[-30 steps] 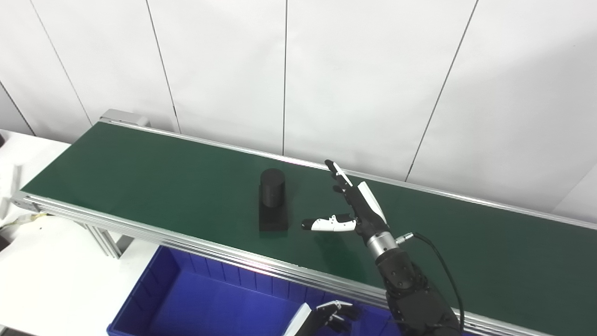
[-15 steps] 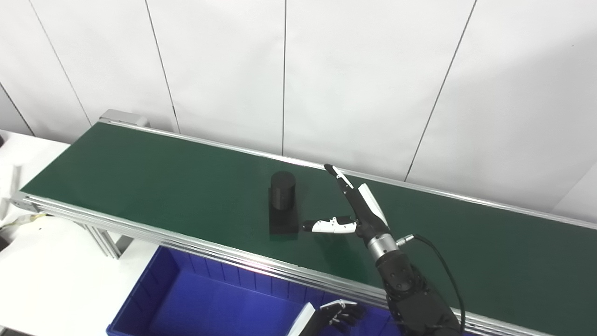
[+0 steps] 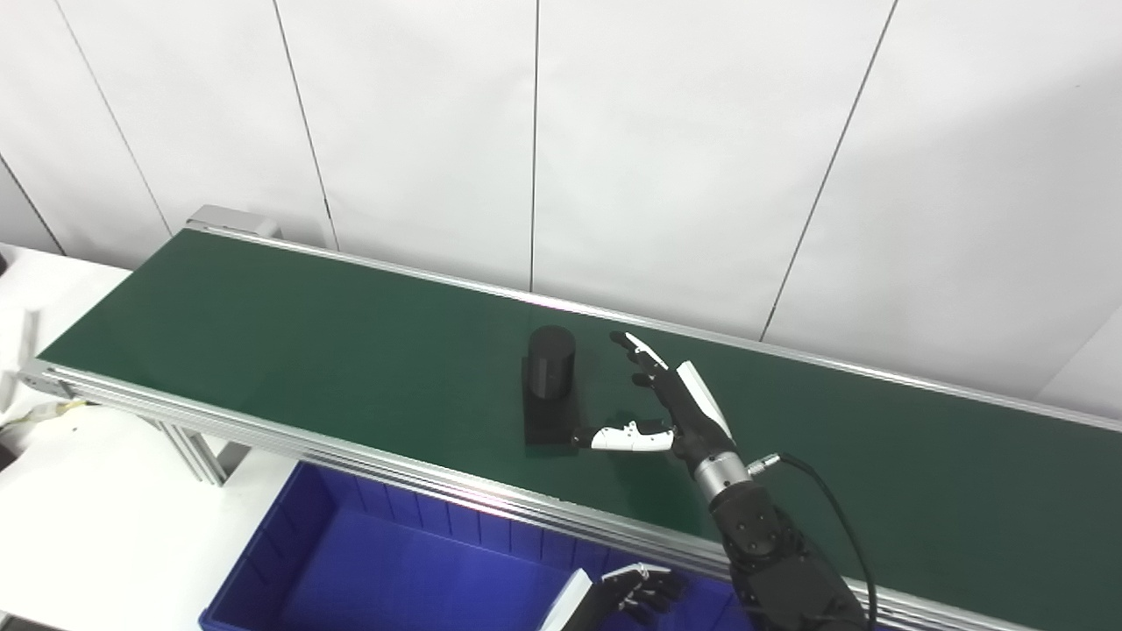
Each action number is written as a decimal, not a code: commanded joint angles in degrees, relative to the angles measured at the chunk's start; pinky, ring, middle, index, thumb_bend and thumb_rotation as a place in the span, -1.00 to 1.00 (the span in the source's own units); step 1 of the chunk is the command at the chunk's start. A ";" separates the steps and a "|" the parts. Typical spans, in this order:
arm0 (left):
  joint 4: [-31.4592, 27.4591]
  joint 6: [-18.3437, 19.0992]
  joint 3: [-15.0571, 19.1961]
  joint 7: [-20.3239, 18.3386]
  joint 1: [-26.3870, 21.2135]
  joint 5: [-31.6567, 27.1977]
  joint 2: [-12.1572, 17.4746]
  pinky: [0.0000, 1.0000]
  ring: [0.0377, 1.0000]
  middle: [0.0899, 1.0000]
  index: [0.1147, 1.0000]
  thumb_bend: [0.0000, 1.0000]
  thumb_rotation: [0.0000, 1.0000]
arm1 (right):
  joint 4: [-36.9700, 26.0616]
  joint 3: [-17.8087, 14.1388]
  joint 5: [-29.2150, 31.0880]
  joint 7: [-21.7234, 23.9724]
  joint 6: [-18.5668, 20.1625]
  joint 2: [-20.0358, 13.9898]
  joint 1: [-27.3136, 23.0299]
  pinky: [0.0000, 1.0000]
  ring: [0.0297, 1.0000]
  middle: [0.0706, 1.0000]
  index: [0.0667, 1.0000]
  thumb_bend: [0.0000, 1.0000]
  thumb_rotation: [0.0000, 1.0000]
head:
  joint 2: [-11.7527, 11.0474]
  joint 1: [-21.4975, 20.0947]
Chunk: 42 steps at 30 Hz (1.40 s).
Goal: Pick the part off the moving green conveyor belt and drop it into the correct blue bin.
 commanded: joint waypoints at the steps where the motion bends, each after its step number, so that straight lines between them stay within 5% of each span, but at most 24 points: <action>1: -1.98 -1.70 -0.66 -0.02 -0.50 0.91 -0.22 0.23 0.34 0.38 0.38 0.71 -0.78 | -0.55 -0.23 0.52 -1.15 -2.94 0.07 -2.80 0.74 0.91 0.92 0.84 1.00 -0.29 | 0.01 -0.07; 22: -2.96 -1.70 -0.01 -0.97 0.34 0.95 0.50 0.23 0.34 0.38 0.38 0.72 -0.72 | 0.61 -0.62 0.53 -1.81 -2.90 -0.31 -4.03 0.80 0.92 0.92 0.84 1.00 -0.32 | -0.12 -0.76; 42: -4.23 -1.70 -0.36 -0.83 1.15 0.62 0.81 0.25 0.35 0.38 0.38 0.71 -0.78 | 2.36 -0.58 -0.77 -4.36 -2.11 -1.54 -6.88 0.66 0.84 0.90 0.85 0.96 -0.37 | -0.33 -1.15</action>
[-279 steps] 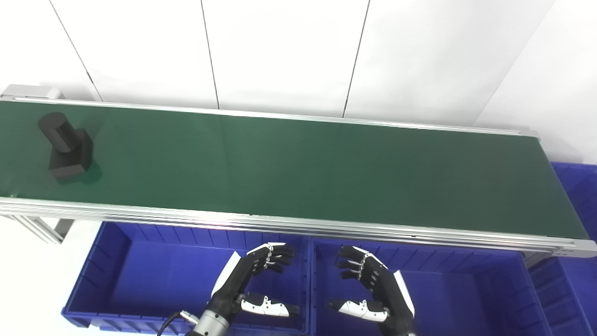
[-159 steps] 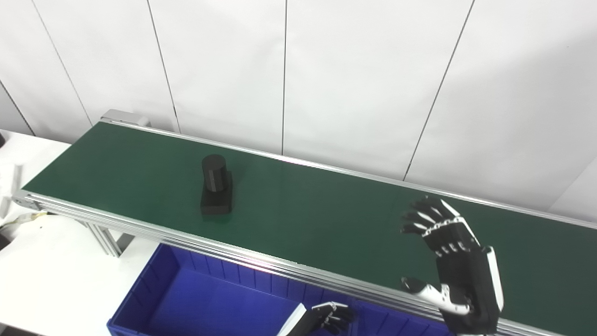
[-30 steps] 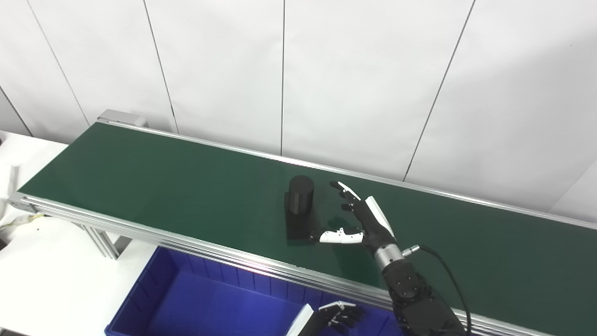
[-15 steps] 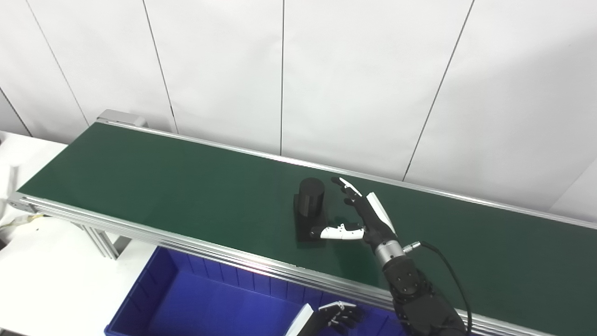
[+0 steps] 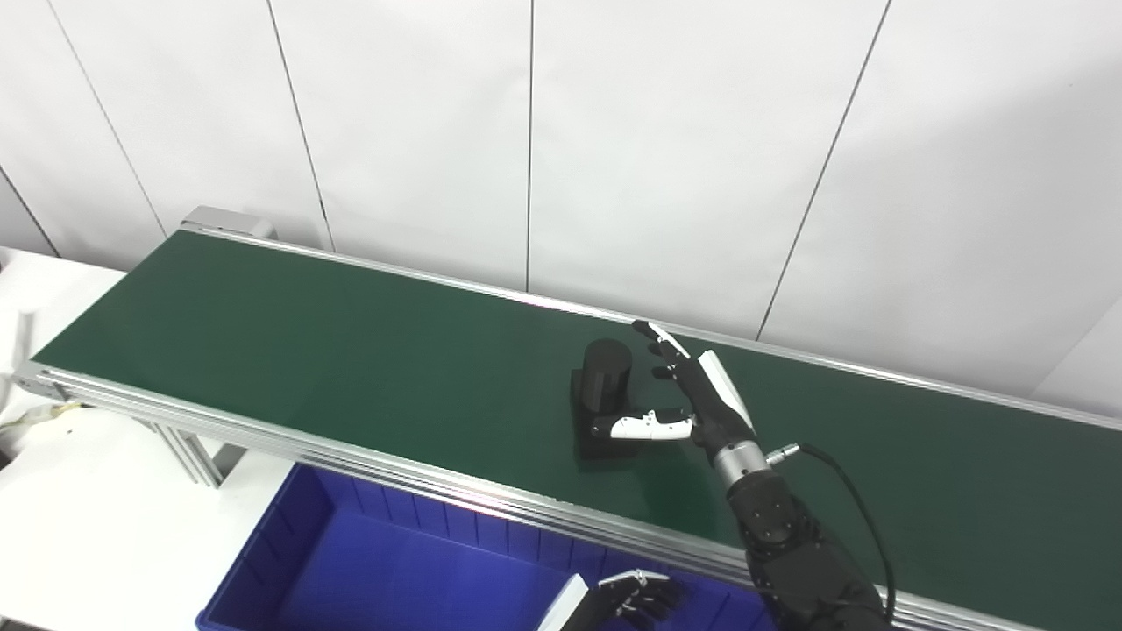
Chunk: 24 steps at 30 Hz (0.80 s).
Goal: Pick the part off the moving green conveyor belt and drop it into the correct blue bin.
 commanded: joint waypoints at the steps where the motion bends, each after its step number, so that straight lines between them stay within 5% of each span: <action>1: -1.81 -1.70 -0.28 0.19 -0.31 0.48 -0.32 0.24 0.35 0.39 0.38 0.70 -0.79 | 0.15 -0.17 -0.20 -2.10 -2.25 -0.06 -4.49 0.65 0.83 0.88 0.84 0.96 -0.38 | 0.02 0.00; 8: -2.37 -1.70 -0.05 -0.51 0.08 -0.02 -0.20 0.24 0.36 0.39 0.38 0.71 -0.78 | 1.76 -0.78 0.01 -5.14 -1.08 0.01 -5.25 0.54 0.73 0.81 0.79 0.93 -0.42 | 0.11 -0.05; 13: -2.69 -1.70 -0.01 -0.69 0.25 0.00 -0.22 0.25 0.36 0.40 0.39 0.70 -0.81 | 2.45 -2.40 0.83 -9.45 -1.05 0.87 -4.86 0.23 0.42 0.61 0.66 0.84 -0.58 | 0.16 -0.08; 15: -2.78 -1.70 -0.03 -0.63 0.28 0.05 -0.25 0.23 0.35 0.39 0.39 0.70 -0.81 | 2.97 -3.09 1.16 -11.30 -1.88 1.24 -4.73 0.00 0.20 0.46 0.54 0.70 -0.76 | 0.26 -0.08; 19: -2.78 -1.70 -0.12 -0.09 0.28 0.75 -0.30 0.23 0.35 0.38 0.38 0.71 -0.79 | 3.25 -3.46 0.57 -15.35 -0.96 1.65 -4.77 -0.14 0.02 0.24 0.37 0.52 -0.95 | 0.26 -0.08; 21: -2.77 -1.70 0.07 -0.41 0.36 0.72 -0.37 0.26 0.37 0.40 0.39 0.71 -0.75 | 3.60 -3.17 -0.08 -17.20 -0.59 1.71 -4.98 -0.23 -0.12 -0.05 0.04 0.12 -0.99 | 0.26 -0.08; 24: -2.93 -1.70 -0.08 -0.34 0.32 0.80 -0.29 0.26 0.38 0.41 0.39 0.71 -0.75 | 4.08 -2.53 -0.89 -18.58 -0.32 1.67 -5.21 -0.30 -0.21 -0.07 -0.01 0.04 -1.00 | 0.26 -0.08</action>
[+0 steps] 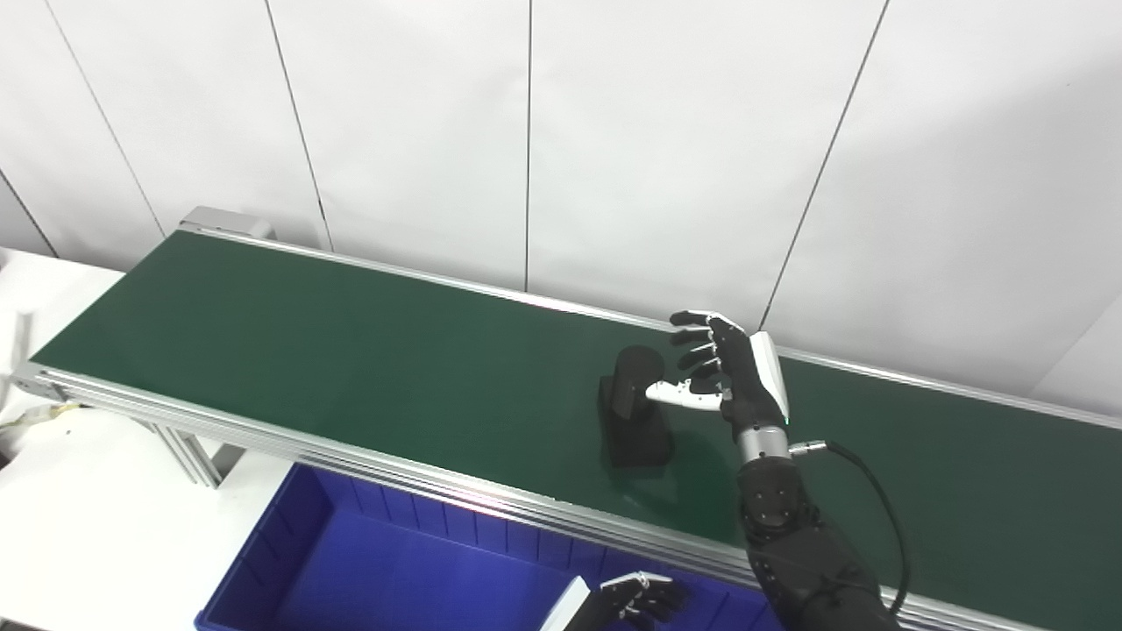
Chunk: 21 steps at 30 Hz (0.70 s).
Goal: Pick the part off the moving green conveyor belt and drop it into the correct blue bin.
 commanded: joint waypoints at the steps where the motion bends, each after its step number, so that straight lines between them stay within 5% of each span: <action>1: -1.60 -1.70 -0.23 0.40 -0.35 0.89 -0.37 0.25 0.37 0.40 0.39 0.71 -0.75 | -1.00 0.38 -0.71 -1.62 -0.13 0.39 -2.75 -0.30 -0.23 -0.09 -0.01 0.04 -1.00 | 0.40 -0.15; 21: -0.83 -1.69 0.10 -0.11 -0.85 0.55 -0.68 0.24 0.35 0.39 0.39 0.73 -0.74 | -3.36 1.43 -0.30 4.60 3.85 -0.91 -2.12 -0.33 -0.24 -0.10 0.00 0.03 -1.00 | 0.45 -0.52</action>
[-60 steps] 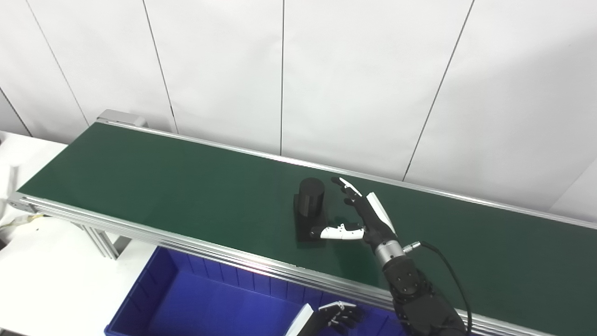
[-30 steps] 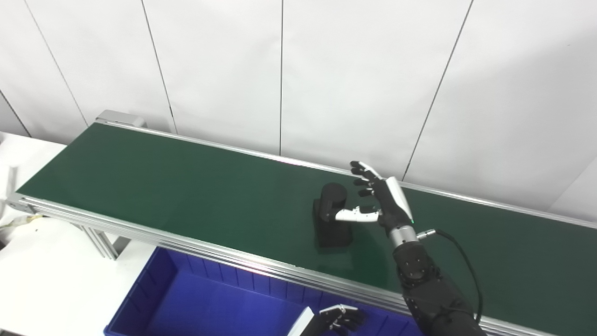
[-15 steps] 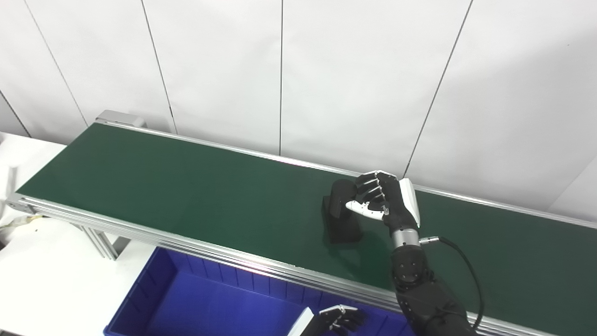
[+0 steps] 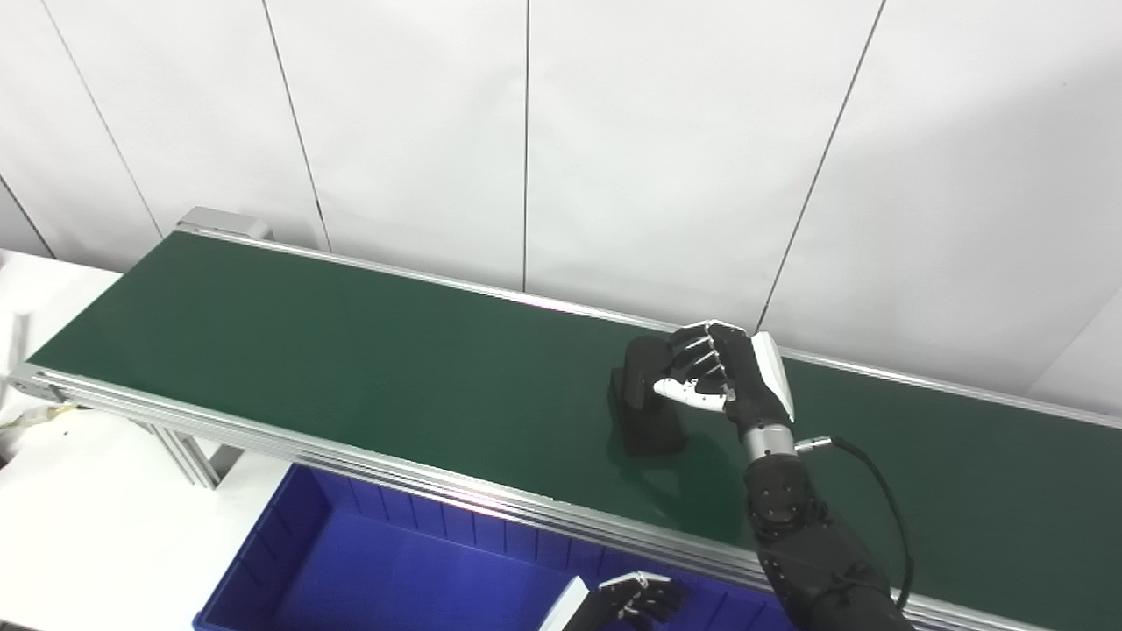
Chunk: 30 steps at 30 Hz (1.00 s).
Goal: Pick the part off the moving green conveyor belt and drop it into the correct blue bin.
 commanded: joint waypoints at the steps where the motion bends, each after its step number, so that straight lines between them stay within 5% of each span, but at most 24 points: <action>1: -0.89 -1.69 -0.02 -0.21 -0.82 0.60 -0.63 0.24 0.35 0.39 0.39 0.73 -0.74 | -1.54 0.45 -0.37 0.67 0.93 0.34 -2.05 -0.33 -0.24 -0.10 0.00 0.03 -1.00 | 0.01 -0.08; 8: -0.97 -1.69 -0.01 -0.22 -0.86 0.84 -0.53 0.25 0.36 0.40 0.40 0.71 -0.72 | -1.85 -0.11 0.55 1.43 1.31 0.24 -1.81 -0.21 -0.21 -0.08 0.03 0.03 -1.00 | -0.13 -0.27; 10: -0.79 -1.69 -0.02 -0.01 -0.97 1.13 -0.48 0.25 0.36 0.40 0.40 0.71 -0.71 | -1.43 0.01 0.40 1.35 1.20 0.13 -1.87 -0.15 -0.03 0.03 -0.04 0.04 -0.87 | -0.13 -0.27; 11: -0.83 -1.69 -0.09 0.10 -1.00 1.13 -0.44 0.24 0.36 0.40 0.40 0.71 -0.71 | -1.15 0.03 0.39 1.39 1.14 0.07 -1.92 -0.11 0.04 0.13 0.14 0.44 -0.84 | -0.13 -0.27; 14: -0.85 -1.69 0.13 -0.45 -0.90 0.49 -0.55 0.25 0.36 0.40 0.39 0.72 -0.75 | -0.57 0.12 0.25 1.26 1.01 -0.07 -1.99 -0.06 0.10 0.20 0.25 0.68 -0.81 | -0.13 -0.27; 30: -0.95 -1.70 -0.02 -0.03 -0.99 0.78 -0.42 0.25 0.37 0.40 0.39 0.73 -0.76 | -2.19 -0.02 0.15 0.64 0.39 -0.22 -0.86 -0.11 0.03 0.14 0.21 0.67 -0.93 | -0.21 -0.51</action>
